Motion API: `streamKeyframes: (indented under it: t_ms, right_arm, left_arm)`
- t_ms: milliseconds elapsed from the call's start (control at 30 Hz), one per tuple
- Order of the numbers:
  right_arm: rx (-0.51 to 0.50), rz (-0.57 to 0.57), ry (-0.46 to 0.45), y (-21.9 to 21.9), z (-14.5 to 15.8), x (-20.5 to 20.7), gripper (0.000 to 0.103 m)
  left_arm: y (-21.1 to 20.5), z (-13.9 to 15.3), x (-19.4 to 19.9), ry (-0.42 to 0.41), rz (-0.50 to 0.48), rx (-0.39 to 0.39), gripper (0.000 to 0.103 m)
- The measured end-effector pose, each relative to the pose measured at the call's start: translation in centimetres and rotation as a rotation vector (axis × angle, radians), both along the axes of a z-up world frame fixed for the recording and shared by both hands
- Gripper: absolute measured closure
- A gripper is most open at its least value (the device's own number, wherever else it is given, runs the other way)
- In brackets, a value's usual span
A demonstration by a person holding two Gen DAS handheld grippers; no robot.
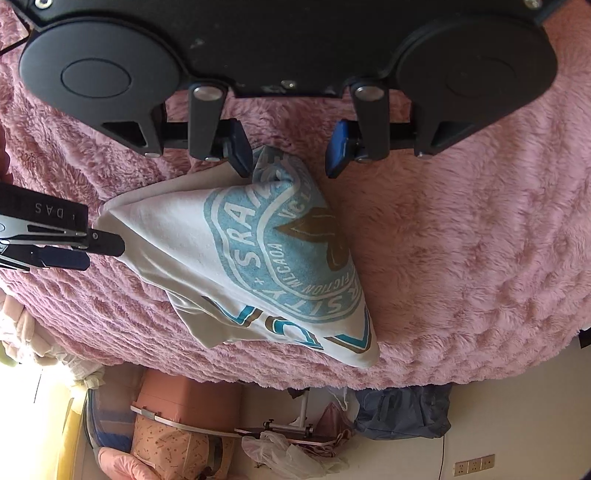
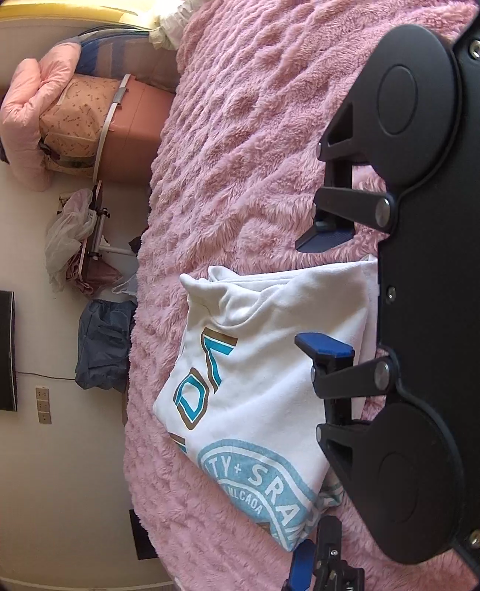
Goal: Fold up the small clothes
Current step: 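Pinch and tuck the bundle edge with the left tool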
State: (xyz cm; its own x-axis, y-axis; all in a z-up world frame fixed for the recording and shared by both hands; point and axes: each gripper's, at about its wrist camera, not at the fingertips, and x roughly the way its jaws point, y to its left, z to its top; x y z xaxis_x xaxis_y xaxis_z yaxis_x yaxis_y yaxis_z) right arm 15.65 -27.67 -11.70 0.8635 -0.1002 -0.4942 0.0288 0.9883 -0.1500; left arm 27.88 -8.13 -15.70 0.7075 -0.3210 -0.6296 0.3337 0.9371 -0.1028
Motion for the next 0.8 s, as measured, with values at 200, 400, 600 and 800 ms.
streamKeyframes:
  t_ms: [200,400,600,800]
  right_arm:
    - [-0.035,0.038,0.012,0.8,-0.9,0.6,0.047]
    - [-0.033,0.029,0.018,1.1,-1.4,1.3,0.045]
    - [-0.001,-0.002,0.058,0.3,-1.9,2.4,0.039]
    - [0.035,0.005,0.109,-0.4,-3.4,2.6,0.055]
  left_arm:
    - [-0.8,-0.6,1.0,-0.002,0.044,0.008,0.057]
    - [-1.0,-1.1,2.0,0.046,0.063,-0.008,0.057]
    - [-1.1,-1.0,1.9,0.039,0.06,-0.017,0.063]
    - [-1.0,-1.0,1.4,0.004,0.116,0.073,0.083]
